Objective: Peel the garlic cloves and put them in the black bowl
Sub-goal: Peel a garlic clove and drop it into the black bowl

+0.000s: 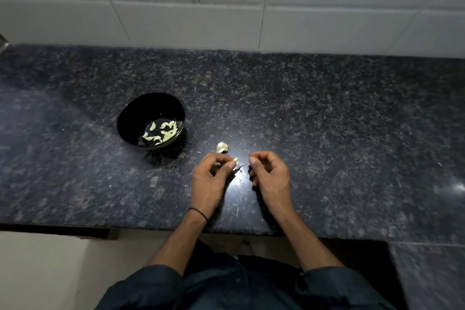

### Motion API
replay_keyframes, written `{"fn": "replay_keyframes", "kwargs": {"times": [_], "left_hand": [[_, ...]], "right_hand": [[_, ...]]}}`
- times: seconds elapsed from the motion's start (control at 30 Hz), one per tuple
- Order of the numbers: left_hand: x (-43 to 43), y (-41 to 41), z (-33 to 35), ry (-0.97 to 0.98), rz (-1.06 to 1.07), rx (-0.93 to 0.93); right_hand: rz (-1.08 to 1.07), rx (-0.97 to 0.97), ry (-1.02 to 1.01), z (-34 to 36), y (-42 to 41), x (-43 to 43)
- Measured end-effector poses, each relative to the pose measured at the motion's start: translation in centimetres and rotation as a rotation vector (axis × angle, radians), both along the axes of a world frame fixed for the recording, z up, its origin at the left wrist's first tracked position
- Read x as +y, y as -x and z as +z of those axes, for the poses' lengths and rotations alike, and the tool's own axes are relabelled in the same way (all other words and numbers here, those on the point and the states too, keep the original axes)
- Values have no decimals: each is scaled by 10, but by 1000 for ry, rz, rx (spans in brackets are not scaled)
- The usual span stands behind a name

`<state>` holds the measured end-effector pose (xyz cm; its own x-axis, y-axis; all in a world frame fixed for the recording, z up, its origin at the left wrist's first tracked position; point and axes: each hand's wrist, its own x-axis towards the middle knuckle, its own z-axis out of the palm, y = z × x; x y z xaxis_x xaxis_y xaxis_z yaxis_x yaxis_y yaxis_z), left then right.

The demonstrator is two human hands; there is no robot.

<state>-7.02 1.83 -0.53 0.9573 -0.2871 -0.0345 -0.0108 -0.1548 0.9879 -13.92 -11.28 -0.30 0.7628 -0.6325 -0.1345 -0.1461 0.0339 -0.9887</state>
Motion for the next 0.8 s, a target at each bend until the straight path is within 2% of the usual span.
{"fn": "replay_keyframes", "kwargs": {"times": [0.07,0.17,0.27,0.4,0.53,0.67,0.8], "left_hand": [[4,0,2,-13,25,-16],[13,0,4,-77,92,-87],[25,-5,4,-188,144,-172],[35,-10,-3,-357,119,-290],[37,-9,-6,-416,91,-355],[41,-8,-5,-434,75,-349],[48,-3,-5,-419,67,-336]], "right_hand": [[-35,-6,75,7,2,-2],[-55,16,386,15,3,-9],[16,103,635,9,-1,-9],[144,171,813,-8,-3,9],[287,92,818,-12,-4,20],[229,40,687,-6,-7,11],[301,74,811,-4,-14,2]]}}
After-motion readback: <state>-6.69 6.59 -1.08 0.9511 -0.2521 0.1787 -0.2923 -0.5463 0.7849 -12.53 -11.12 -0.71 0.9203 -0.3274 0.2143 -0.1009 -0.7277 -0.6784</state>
